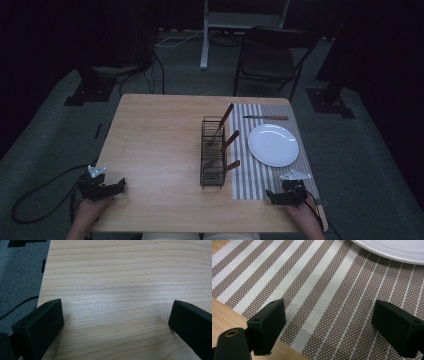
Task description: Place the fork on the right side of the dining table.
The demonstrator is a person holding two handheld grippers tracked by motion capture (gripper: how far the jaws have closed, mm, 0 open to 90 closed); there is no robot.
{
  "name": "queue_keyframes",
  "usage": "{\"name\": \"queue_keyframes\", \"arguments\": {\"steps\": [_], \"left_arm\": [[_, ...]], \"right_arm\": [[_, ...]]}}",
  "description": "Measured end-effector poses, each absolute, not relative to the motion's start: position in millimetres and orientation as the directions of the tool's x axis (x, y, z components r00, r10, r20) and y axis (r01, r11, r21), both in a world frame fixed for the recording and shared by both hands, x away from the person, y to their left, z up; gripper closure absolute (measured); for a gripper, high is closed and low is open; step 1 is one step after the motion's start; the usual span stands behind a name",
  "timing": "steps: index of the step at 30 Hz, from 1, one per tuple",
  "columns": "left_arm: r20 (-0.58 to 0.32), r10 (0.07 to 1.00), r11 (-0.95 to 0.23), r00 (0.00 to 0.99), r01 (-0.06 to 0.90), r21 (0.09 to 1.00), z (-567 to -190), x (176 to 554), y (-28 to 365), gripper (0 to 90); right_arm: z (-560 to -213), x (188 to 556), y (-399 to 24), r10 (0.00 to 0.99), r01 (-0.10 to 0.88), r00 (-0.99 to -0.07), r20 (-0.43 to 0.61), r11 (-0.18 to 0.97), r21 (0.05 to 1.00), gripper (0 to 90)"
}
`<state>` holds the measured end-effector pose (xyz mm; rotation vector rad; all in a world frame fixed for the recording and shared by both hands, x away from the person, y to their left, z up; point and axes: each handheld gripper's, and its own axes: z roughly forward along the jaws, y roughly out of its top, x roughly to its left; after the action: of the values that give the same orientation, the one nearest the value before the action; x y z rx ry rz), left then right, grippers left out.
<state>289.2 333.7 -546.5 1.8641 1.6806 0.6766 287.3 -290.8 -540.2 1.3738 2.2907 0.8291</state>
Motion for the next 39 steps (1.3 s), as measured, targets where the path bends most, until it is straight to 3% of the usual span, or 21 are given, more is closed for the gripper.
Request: {"name": "queue_keyframes", "arguments": {"steps": [39], "left_arm": [[0.012, 0.995, -0.08, 0.098, 0.727, 0.682, -546, 289, 334, 0.3]], "right_arm": [[-493, 300, -256, 0.772, 0.58, -0.627, 0.108, 0.37, 0.725, 19.2]]}}
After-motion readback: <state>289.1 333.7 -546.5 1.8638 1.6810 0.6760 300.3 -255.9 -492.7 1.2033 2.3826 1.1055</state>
